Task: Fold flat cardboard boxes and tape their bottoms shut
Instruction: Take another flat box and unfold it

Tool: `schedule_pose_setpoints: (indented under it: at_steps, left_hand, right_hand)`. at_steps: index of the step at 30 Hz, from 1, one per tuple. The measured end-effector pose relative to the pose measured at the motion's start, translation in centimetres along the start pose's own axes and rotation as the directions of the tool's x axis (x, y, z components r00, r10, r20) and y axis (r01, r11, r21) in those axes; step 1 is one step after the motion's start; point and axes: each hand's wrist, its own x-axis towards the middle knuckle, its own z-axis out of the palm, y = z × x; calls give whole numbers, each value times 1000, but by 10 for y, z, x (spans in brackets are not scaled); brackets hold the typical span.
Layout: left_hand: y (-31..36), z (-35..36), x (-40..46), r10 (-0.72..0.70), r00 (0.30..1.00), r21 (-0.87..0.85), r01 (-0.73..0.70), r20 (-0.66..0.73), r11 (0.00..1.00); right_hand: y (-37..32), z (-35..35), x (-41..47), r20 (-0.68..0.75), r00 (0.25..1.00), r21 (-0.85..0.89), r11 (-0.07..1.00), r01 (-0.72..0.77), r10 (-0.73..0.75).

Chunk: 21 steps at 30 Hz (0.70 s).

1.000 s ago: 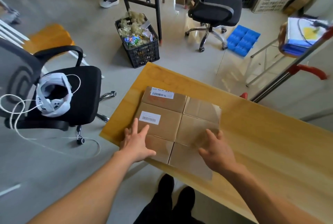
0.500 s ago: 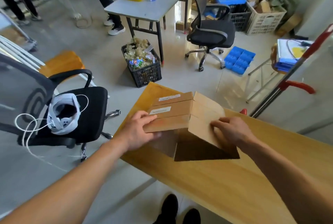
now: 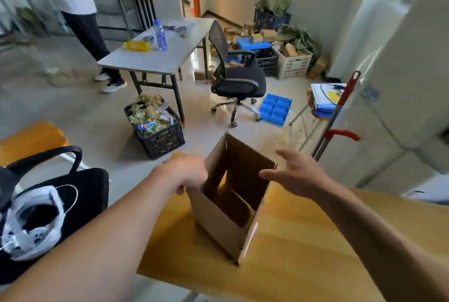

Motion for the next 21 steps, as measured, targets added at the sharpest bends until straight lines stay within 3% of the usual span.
schedule_pose_setpoints:
  at_steps: [3,6,11,16,21]
  left_hand:
    - [-5,17,14,122,983,104,-108,-139,989]
    - [-9,17,21,251,930,-92,-284,-268,955]
    - [-10,8,30,410,905,-25,-415,-115,909]
    - [-12,-6,42,453,891,55,-451,-25,891]
    - [-6,2,51,497,866,112,-489,-54,865]
  right_hand:
    - [16,28,-3,-145,985,75,994,-82,92]
    - [14,43,1,-270,952,182,979,-96,144]
    - [5,58,9,-387,896,274,955,-112,216]
    - [10,52,17,-402,880,194,962,-190,255]
    - [10,49,24,-296,810,559,779,-283,507]
